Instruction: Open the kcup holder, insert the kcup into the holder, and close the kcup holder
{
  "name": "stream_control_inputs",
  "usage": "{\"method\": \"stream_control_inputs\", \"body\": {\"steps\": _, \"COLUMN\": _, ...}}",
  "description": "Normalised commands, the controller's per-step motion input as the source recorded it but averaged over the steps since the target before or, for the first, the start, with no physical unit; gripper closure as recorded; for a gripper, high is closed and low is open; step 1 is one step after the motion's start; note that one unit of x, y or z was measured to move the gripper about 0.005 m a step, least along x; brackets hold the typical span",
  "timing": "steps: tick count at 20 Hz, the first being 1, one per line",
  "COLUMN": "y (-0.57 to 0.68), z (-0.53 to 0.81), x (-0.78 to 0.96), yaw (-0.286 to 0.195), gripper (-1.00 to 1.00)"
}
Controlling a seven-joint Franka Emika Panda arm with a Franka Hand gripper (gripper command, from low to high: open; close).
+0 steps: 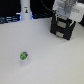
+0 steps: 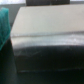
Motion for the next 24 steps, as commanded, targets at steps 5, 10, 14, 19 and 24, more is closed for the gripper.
{"method": "stream_control_inputs", "body": {"steps": 5, "y": -0.01, "z": -0.01, "x": 0.01, "yaw": -0.004, "gripper": 1.00}}
{"method": "stream_control_inputs", "body": {"steps": 10, "y": -0.03, "z": 0.02, "x": 0.19, "yaw": -0.014, "gripper": 1.00}}
{"method": "stream_control_inputs", "body": {"steps": 14, "y": -0.20, "z": 0.20, "x": 0.82, "yaw": -0.045, "gripper": 1.00}}
{"method": "stream_control_inputs", "body": {"steps": 19, "y": -0.26, "z": 0.12, "x": 0.75, "yaw": -0.069, "gripper": 1.00}}
{"method": "stream_control_inputs", "body": {"steps": 24, "y": -0.30, "z": 0.07, "x": 0.92, "yaw": -0.090, "gripper": 1.00}}
